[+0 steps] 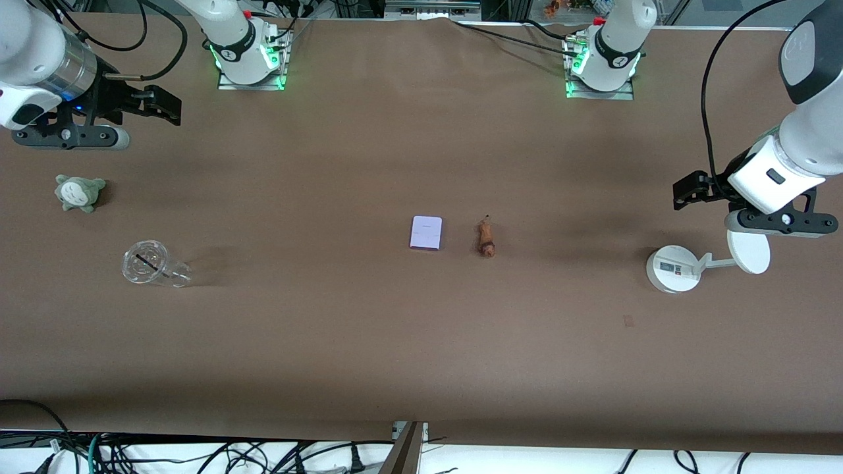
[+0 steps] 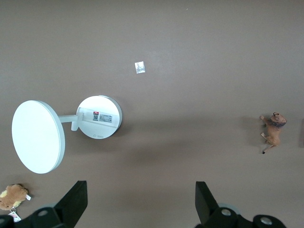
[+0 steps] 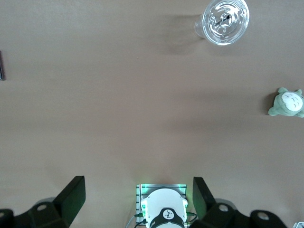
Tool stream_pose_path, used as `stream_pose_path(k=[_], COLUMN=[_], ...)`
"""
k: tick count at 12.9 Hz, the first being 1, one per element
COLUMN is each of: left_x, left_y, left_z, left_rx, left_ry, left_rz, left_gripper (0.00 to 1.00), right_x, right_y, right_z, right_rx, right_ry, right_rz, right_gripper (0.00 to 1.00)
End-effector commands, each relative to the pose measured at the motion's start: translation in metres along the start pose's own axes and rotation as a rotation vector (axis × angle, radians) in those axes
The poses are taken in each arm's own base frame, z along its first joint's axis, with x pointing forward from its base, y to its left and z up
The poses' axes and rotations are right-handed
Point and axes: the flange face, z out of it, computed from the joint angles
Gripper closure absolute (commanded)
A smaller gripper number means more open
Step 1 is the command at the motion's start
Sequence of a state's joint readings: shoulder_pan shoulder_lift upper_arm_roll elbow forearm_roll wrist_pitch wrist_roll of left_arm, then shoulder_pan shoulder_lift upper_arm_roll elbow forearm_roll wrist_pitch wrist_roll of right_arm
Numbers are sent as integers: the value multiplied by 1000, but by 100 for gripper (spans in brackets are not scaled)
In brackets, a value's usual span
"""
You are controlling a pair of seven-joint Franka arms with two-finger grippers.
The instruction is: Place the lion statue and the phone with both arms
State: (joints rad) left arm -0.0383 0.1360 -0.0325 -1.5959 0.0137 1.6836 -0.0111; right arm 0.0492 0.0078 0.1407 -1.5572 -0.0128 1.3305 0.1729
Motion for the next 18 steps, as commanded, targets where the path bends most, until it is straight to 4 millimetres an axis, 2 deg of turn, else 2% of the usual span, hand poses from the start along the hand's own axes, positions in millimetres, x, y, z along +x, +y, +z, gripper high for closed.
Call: stream_pose_path(k=[1, 10, 18], left_x=[-2, -3, -3], left_y=[1, 3, 9], left_z=[-8, -7, -3], left_rx=[-4, -6, -7], left_ry=[2, -4, -11], left_rz=[10, 10, 18], left_gripper=[0, 0, 0], right_x=[-3, 2, 8], right_y=[-11, -9, -10], right_z=[-7, -1, -9], right_rx=[-7, -14, -7], right_ry=[-2, -11, 58], right_rz=[0, 0, 5], right_gripper=[0, 0, 0])
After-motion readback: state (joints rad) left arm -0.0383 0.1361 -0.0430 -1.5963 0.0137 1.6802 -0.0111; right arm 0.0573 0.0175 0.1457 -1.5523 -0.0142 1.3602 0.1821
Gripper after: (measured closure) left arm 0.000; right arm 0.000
